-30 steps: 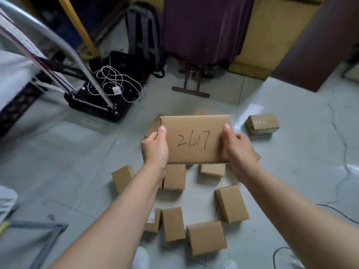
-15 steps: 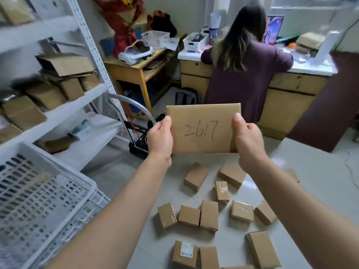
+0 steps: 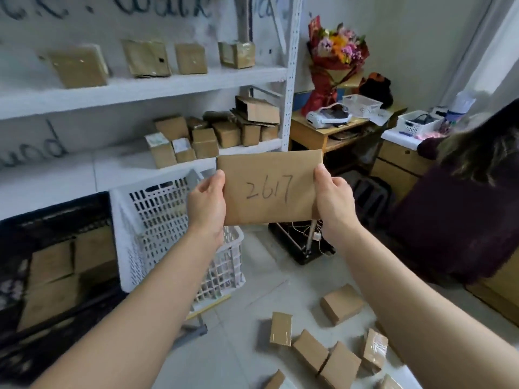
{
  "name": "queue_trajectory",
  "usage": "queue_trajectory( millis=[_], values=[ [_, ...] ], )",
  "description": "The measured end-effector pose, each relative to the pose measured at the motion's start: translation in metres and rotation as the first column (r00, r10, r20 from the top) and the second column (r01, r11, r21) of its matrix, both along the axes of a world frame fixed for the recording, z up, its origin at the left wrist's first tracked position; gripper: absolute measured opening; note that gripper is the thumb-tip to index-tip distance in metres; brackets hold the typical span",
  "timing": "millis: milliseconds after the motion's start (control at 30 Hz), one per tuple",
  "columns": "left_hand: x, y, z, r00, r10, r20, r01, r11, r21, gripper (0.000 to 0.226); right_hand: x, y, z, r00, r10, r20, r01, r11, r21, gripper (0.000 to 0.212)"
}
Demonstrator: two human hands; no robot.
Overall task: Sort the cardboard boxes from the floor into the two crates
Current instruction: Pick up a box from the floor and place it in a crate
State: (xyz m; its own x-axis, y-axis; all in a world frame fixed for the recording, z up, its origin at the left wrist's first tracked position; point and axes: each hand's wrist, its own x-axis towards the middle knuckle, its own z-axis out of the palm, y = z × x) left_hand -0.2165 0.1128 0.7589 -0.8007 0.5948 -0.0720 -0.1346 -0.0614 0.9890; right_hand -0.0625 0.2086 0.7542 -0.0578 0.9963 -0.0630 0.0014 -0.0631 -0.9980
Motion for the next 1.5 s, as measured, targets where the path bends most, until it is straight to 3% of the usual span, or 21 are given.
queue_trajectory(
  millis=[133, 367, 700, 900, 967, 1100, 1300, 1400, 1500],
  values=[
    [-0.045, -0.052, 0.002, 0.990, 0.137, 0.031, -0.138, 0.990, 0.019, 0.020, -0.065, -0.020, 0.003, 0.984, 0.177, 0.033, -0.177, 0.984, -0.004, 0.046],
    [-0.143, -0.130, -0.008, 0.930, 0.362, 0.068, -0.365, 0.930, 0.039, 0.019, -0.196, -0.066, -0.009, 0.914, 0.401, 0.068, -0.402, 0.916, 0.003, 0.031],
    [-0.322, -0.214, -0.060, 0.835, 0.533, 0.138, -0.518, 0.845, -0.132, 0.018, -0.412, -0.130, -0.058, 0.771, 0.601, 0.210, -0.600, 0.796, -0.073, 0.036],
    [-0.382, -0.238, -0.109, 0.815, 0.531, 0.231, -0.454, 0.834, -0.313, 0.011, -0.478, -0.136, -0.100, 0.664, 0.681, 0.308, -0.661, 0.727, -0.185, 0.026],
    [-0.391, -0.241, -0.128, 0.821, 0.503, 0.269, -0.396, 0.842, -0.366, 0.022, -0.493, -0.132, -0.114, 0.619, 0.716, 0.324, -0.685, 0.693, -0.224, 0.025],
    [-0.400, -0.241, -0.158, 0.805, 0.473, 0.359, -0.274, 0.832, -0.482, 0.029, -0.522, -0.124, -0.139, 0.507, 0.773, 0.380, -0.717, 0.623, -0.311, 0.044],
    [-0.408, -0.238, -0.199, 0.686, 0.471, 0.554, -0.177, 0.847, -0.501, 0.043, -0.566, -0.124, -0.172, 0.319, 0.860, 0.398, -0.738, 0.489, -0.464, 0.049],
    [-0.411, -0.236, -0.218, 0.574, 0.502, 0.647, -0.197, 0.852, -0.485, 0.044, -0.581, -0.127, -0.193, 0.247, 0.843, 0.478, -0.764, 0.473, -0.439, 0.047],
    [-0.414, -0.233, -0.238, 0.541, 0.483, 0.688, -0.164, 0.864, -0.477, 0.044, -0.588, -0.129, -0.218, 0.189, 0.793, 0.579, -0.759, 0.492, -0.426, 0.050]
  ],
)
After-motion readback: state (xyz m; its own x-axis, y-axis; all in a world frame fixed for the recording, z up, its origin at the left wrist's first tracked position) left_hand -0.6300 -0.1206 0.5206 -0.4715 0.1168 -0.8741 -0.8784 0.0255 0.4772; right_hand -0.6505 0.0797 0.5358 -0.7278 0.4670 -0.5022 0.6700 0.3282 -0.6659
